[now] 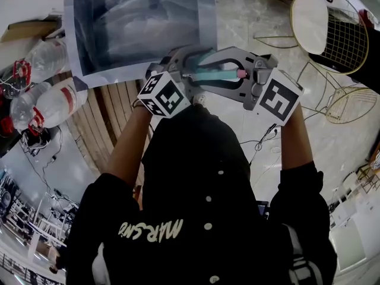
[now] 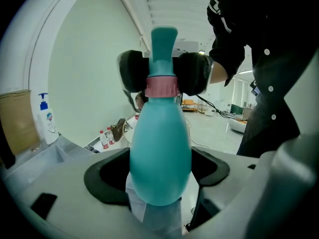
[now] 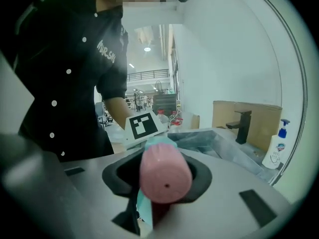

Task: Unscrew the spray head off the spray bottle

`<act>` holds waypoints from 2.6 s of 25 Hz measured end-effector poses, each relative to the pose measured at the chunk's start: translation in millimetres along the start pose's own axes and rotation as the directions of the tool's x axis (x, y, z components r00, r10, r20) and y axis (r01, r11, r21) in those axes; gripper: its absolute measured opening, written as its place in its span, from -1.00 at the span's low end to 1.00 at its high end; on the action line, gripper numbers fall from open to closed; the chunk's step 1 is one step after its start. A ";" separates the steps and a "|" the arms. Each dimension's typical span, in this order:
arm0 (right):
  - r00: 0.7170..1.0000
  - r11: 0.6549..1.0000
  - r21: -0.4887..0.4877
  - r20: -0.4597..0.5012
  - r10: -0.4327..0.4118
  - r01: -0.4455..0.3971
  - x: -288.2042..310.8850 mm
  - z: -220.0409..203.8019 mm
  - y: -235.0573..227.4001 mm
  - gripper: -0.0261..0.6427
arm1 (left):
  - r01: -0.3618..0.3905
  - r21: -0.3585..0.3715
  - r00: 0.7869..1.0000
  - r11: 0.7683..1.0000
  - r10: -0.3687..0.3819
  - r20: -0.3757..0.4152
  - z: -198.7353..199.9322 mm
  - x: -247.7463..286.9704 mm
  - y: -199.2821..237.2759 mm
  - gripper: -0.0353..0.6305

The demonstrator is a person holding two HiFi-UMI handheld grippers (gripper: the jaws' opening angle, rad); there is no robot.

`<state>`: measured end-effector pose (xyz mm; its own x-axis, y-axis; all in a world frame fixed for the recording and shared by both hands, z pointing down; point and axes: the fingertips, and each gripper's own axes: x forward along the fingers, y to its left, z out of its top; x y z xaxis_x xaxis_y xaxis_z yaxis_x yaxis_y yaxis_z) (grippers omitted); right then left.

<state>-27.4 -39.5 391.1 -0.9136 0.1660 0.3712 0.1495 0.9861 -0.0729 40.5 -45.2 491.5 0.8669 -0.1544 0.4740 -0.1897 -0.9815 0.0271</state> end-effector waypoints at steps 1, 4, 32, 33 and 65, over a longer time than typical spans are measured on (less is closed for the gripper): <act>1.000 1.000 -0.003 0.002 0.004 -0.004 0.7 0.4 0.4 -0.50 | 0.003 0.000 1.000 1.000 -0.003 0.000 -0.3 -0.1 -0.5 0.27; 1.000 1.000 -0.005 0.014 0.021 -0.021 2.4 1.1 -0.9 -0.50 | 0.000 -0.013 1.000 1.000 0.000 0.000 -1.2 -0.7 0.4 0.27; 0.729 0.702 0.369 0.090 -0.679 0.609 -60.3 6.9 1.1 0.19 | -0.008 -0.010 1.000 1.000 0.008 0.000 -1.4 -0.9 0.8 0.27; 0.709 0.678 0.368 0.068 -0.702 0.636 -57.3 6.5 5.9 0.19 | -0.008 -0.009 1.000 1.000 0.008 0.000 -1.1 -0.3 0.3 0.27; 0.891 0.910 0.130 0.189 -0.413 0.394 -12.7 -1.0 -13.1 -0.47 | -0.002 -0.003 1.000 1.000 0.002 0.023 -0.5 -1.1 1.1 0.27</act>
<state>-17.5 -54.6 388.3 -0.9473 -0.2612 0.1857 -0.2729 0.9612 -0.0403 39.0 -46.0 491.5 0.8767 -0.1591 0.4540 -0.1928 -0.9808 0.0287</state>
